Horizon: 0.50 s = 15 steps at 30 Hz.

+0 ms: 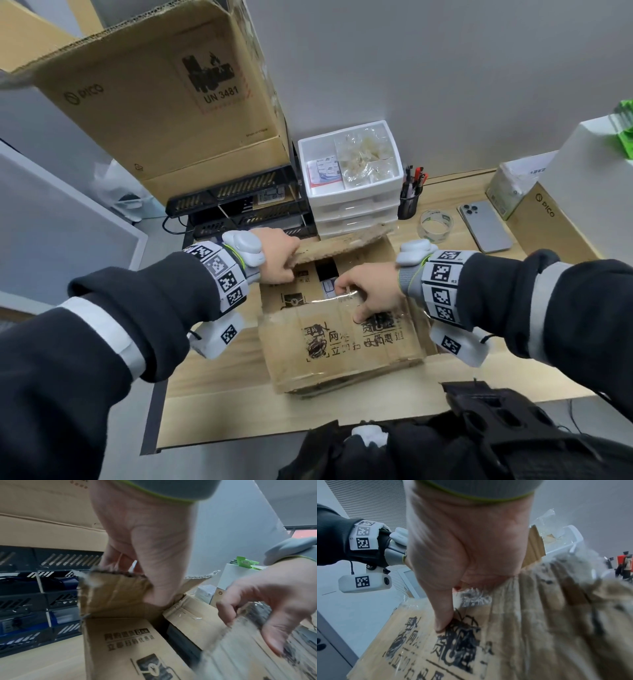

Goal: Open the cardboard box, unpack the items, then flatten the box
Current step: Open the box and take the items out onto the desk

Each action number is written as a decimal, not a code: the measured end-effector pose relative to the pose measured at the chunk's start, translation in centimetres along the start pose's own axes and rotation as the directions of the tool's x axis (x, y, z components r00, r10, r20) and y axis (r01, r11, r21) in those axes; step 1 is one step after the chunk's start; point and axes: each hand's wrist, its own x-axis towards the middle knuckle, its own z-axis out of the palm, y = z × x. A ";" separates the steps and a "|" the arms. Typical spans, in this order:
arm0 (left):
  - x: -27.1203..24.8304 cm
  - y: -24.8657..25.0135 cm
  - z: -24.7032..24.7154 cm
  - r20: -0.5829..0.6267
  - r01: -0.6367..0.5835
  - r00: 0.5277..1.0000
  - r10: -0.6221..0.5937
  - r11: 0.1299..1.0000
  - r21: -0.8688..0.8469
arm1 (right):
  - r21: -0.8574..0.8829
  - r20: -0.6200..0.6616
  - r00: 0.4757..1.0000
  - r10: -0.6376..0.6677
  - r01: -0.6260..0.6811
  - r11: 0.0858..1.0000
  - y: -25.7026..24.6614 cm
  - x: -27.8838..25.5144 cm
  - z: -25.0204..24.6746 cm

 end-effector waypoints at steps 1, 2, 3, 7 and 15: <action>-0.3 -0.6 0.1 0.034 0.029 0.999 -0.029 1.000 0.011 | -0.011 0.016 1.000 -0.006 0.006 1.000 -0.1 -0.1 -0.1; -0.5 -1.2 0.5 0.065 0.052 0.997 -0.052 0.999 0.009 | -0.017 0.024 1.000 -0.008 0.009 1.000 -0.2 -0.2 -0.2; -0.8 -1.8 0.8 0.077 0.065 0.995 -0.064 0.998 -0.009 | -0.020 0.025 1.000 -0.011 0.012 1.000 -0.2 -0.2 -0.3; -1.5 -4.3 2.0 -0.050 0.146 0.986 -0.160 0.967 -0.211 | -0.031 0.047 0.998 -0.038 0.039 0.999 -0.3 0.1 -0.5; -1.8 -8.3 1.3 0.227 0.316 0.946 -0.233 0.827 -0.465 | -0.203 0.150 0.988 -0.038 0.068 0.977 -0.3 -0.4 -2.9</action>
